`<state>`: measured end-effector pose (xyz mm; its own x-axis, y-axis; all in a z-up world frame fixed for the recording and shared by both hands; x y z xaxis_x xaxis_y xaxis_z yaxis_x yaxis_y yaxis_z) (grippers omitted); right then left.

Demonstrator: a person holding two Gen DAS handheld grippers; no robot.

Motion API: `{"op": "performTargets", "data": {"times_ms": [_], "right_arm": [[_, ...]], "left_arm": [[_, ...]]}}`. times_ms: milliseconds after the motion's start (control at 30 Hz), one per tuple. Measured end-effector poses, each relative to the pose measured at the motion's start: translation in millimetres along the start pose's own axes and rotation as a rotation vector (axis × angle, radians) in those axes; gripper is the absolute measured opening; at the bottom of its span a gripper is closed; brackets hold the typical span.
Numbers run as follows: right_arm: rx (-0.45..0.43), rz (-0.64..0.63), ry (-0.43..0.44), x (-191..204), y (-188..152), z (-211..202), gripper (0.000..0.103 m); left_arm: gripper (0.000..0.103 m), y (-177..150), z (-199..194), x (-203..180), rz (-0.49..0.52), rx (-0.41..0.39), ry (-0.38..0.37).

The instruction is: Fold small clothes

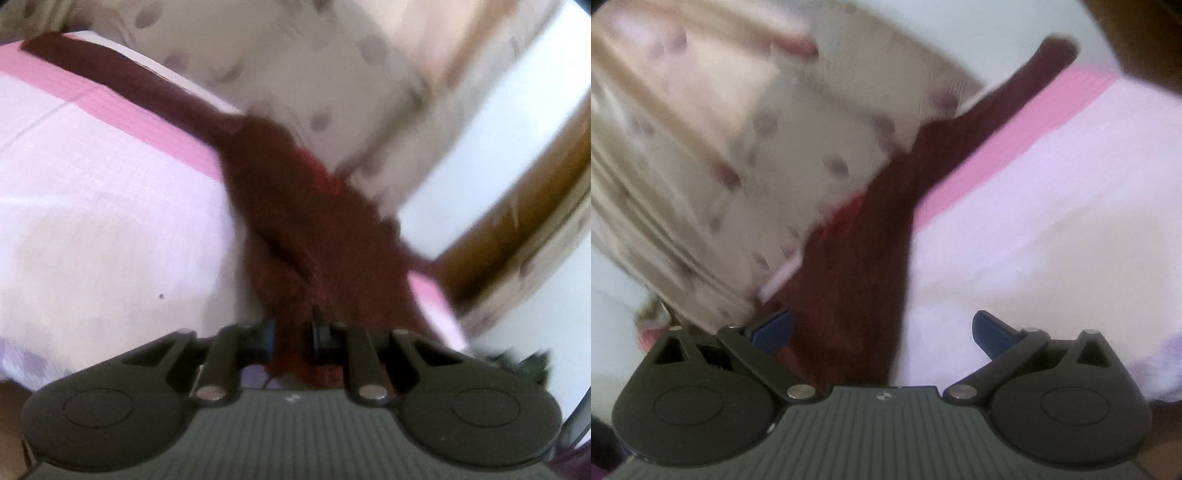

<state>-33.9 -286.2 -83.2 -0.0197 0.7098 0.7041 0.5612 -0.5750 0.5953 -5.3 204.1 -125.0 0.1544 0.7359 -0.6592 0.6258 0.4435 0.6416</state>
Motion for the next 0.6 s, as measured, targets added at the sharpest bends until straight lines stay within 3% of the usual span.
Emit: {"op": "performTargets", "data": {"times_ms": [67, 100, 133, 200, 233, 300, 400, 467, 533, 600], "right_arm": [[0.078, -0.039, -0.009, 7, -14, 26, 0.068], [0.134, -0.096, 0.005, 20, -28, 42, 0.038], [0.134, -0.096, 0.005, 20, -28, 42, 0.019], [0.097, -0.139, -0.009, 33, -31, 36, 0.017], [0.034, -0.114, 0.034, 38, -24, 17, 0.016], [0.026, -0.105, 0.039, 37, -23, 10, 0.016], [0.158, -0.129, -0.029, 23, -42, 15, 0.013], [0.114, -0.079, -0.026, 12, -31, 3, 0.033], [-0.020, -0.015, -0.026, 3, 3, -17, 0.063], [-0.127, 0.018, -0.029, -6, 40, -28, 0.087]], "left_arm": [[0.013, 4, -11, 0, -0.037, -0.030, 0.002], [0.013, 4, -16, 1, -0.050, -0.042, 0.008], [0.013, 3, -22, 3, -0.052, -0.052, 0.027], [0.011, -6, -30, 13, -0.035, -0.036, 0.081], [0.011, -14, -31, 21, -0.045, -0.013, 0.114], [0.011, -26, -34, 33, -0.036, 0.018, 0.175], [0.011, -17, -52, 21, 0.052, -0.079, 0.208], [0.012, 4, -62, 1, 0.085, -0.173, 0.206], [0.016, 28, -58, -24, 0.144, -0.233, 0.183], [0.045, 49, -39, -50, 0.195, -0.259, 0.136]]}}
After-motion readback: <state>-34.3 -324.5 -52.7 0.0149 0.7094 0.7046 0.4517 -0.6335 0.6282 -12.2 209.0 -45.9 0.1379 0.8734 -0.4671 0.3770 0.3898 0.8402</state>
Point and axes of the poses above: each gripper's, at about its wrist camera, not at the fingertips, and z roughly the way its jaws point, x to its left, y to its top, the point moved 5 cm from there along z, roughly the way its jaws point, and after that the axes turned 4 degrees about -x, right-handed, at the moved point
